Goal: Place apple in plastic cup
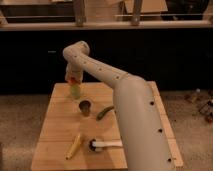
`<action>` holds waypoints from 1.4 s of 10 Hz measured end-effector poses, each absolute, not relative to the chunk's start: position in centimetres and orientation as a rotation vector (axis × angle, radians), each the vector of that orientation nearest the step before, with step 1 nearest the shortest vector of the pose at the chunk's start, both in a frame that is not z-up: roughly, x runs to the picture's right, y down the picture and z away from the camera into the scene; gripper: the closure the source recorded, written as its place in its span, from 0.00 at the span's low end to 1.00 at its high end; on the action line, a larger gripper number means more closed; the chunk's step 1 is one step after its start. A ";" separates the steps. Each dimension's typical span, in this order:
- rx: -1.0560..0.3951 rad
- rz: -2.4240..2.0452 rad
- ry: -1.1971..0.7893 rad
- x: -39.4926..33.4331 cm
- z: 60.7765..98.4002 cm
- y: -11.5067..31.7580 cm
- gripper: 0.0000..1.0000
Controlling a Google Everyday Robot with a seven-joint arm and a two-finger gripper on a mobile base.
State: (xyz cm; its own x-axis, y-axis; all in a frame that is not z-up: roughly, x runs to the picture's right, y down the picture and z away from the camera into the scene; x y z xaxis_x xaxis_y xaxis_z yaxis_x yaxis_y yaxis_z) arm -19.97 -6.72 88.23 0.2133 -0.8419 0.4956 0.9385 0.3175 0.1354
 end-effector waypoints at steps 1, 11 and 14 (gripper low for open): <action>-0.210 -1.259 -0.537 -20.6 88.4 -6.8 0.99; -0.289 -1.262 -0.549 -21.8 92.2 -5.6 0.99; -0.316 -1.235 -0.539 -21.5 93.5 -5.5 0.84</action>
State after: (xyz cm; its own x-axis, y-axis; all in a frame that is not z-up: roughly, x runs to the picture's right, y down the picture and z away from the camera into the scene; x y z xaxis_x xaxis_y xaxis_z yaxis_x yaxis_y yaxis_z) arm -21.51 -5.50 93.49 0.2281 -0.8041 0.5490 0.9492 0.3093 0.0586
